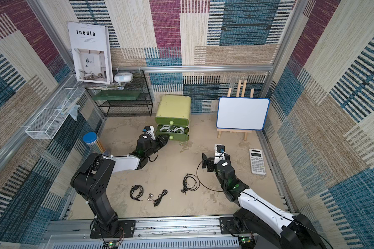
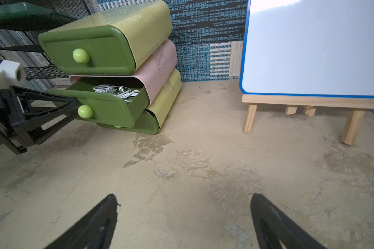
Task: Place the wired earphones into the drawer by color
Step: Close the drawer in the storage box.
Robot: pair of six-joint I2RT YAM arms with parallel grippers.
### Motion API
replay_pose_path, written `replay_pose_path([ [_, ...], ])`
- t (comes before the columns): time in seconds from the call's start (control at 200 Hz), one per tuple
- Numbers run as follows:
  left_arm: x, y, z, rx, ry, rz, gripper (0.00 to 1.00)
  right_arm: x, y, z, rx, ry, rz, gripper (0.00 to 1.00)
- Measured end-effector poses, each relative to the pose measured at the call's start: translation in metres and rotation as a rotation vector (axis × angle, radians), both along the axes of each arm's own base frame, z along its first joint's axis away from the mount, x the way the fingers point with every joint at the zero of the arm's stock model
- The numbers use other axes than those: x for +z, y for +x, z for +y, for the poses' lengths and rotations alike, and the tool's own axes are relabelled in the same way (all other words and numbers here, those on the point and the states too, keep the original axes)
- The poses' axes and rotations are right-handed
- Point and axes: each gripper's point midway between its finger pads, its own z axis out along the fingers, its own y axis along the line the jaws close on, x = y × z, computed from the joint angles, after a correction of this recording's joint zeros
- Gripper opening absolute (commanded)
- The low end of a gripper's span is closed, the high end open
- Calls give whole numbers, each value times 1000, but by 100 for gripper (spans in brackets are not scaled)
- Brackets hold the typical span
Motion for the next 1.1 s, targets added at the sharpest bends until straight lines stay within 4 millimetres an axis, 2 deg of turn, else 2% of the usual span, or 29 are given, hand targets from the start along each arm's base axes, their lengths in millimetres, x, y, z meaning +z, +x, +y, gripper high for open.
replay_pose_path([
  [0.21, 8, 10, 1, -8, -10, -19, 35, -3, 1, 0, 0, -6, 9, 99],
  [0.726, -1, 32, 3, 10, -11, -16, 33, -7, 1, 0, -3, -18, 18, 99],
  [1.102, 0, 43, 0, 12, -18, -32, 33, -9, 2, 0, -6, -25, 21, 99],
])
